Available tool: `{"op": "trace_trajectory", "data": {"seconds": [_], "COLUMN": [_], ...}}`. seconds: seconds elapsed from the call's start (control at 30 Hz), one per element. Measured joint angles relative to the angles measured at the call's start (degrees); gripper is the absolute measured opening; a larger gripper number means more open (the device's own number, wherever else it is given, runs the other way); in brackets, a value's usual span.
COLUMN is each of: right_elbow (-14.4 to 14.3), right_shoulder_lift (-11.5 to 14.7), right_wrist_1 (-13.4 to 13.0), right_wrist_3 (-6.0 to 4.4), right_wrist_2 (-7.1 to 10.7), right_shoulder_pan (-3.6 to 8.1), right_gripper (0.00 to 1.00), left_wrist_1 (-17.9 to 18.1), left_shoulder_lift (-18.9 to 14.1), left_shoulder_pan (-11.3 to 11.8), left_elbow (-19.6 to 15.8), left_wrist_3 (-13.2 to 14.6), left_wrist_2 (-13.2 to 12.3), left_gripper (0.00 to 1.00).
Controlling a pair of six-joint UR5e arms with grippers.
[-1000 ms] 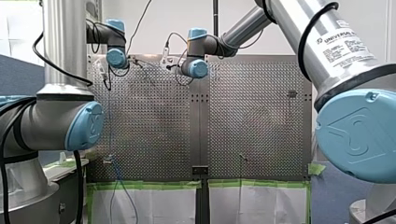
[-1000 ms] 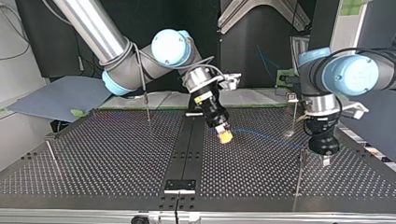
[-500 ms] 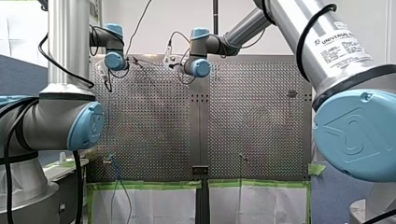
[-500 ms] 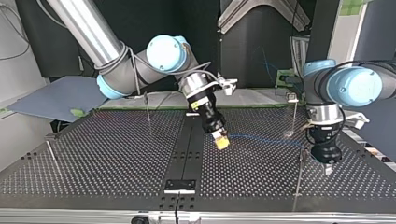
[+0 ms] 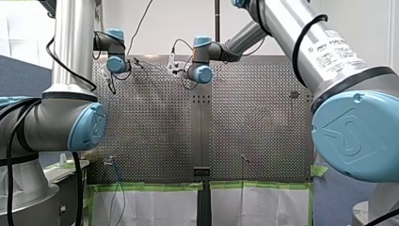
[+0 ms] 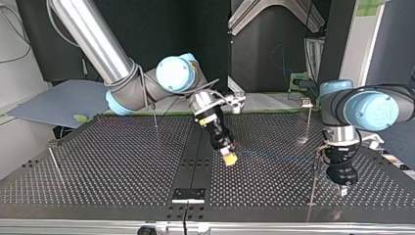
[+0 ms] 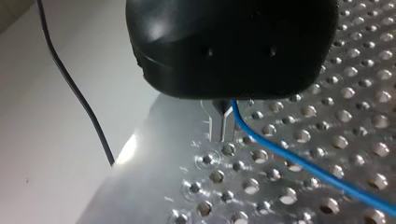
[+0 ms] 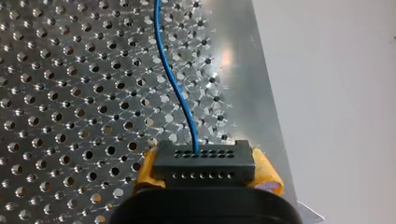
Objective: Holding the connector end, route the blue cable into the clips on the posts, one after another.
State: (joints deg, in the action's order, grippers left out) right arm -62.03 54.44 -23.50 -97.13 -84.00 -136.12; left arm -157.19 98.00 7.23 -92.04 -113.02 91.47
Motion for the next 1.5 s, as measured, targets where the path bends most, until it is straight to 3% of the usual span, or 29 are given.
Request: {"op": "trace_trajectory", "data": {"seconds": [0.6,0.63,0.67,0.7,0.73,0.97,1.07,1.1,1.13,1.17,1.23,1.33,1.5], "right_elbow": [2.1,2.2,2.2,2.2,2.2,2.2,2.2,2.2,2.2,2.2,2.2,2.2,2.2], "right_shoulder_lift": [-0.8,-0.8,-0.8,-0.8,-0.8,-0.9,-0.9,-0.9,-0.9,-0.9,-0.9,-0.9,-0.8], "right_wrist_1": [-0.1,-0.1,-0.1,0.0,0.0,0.1,0.2,0.3,0.3,0.3,0.3,0.3,0.5], "right_wrist_3": [-0.25,-0.26,-0.26,-0.27,-0.29,-0.34,-0.35,-0.35,-0.35,-0.35,-0.36,-0.36,-0.34], "right_wrist_2": [1.7,1.74,1.76,1.78,1.79,1.84,1.87,1.88,1.89,1.89,1.89,1.9,1.9], "right_shoulder_pan": [1.83,1.87,1.92,1.98,2.02,2.32,2.37,2.37,2.38,2.41,2.44,2.42,2.43], "right_gripper": [0.0,0.0,0.0,0.0,0.0,0.0,0.0,0.0,0.0,0.0,0.0,0.0,0.0], "left_wrist_1": [0.5,0.4,0.2,-0.1,-0.4,-4.1,-4.7,-4.7,-4.6,-4.3,-3.8,-4.1,-6.2], "left_shoulder_lift": [2.2,2.3,2.3,2.3,2.3,2.2,2.1,2.0,1.9,1.8,1.5,0.9,-1.1], "left_shoulder_pan": [0.6,0.6,0.6,0.6,0.6,0.6,0.6,0.7,0.7,0.6,0.5,0.5,0.5], "left_elbow": [0.1,0.1,0.1,0.1,0.1,0.1,0.1,0.1,0.1,0.1,0.1,0.1,0.1], "left_wrist_3": [-0.8,-0.7,-0.7,-0.7,-0.7,-0.9,-1.6,-2.1,-2.5,-3.2,-4.2,-5.1,-5.7], "left_wrist_2": [-1.2,-1.2,-1.2,-1.1,-1.1,1.1,0.9,0.5,0.1,-0.6,-1.6,-2.0,-0.2], "left_gripper": [0.0,0.17,0.17,0.42,0.54,0.54,0.58,0.65,0.82,0.82,1.0,1.0,1.0]}}
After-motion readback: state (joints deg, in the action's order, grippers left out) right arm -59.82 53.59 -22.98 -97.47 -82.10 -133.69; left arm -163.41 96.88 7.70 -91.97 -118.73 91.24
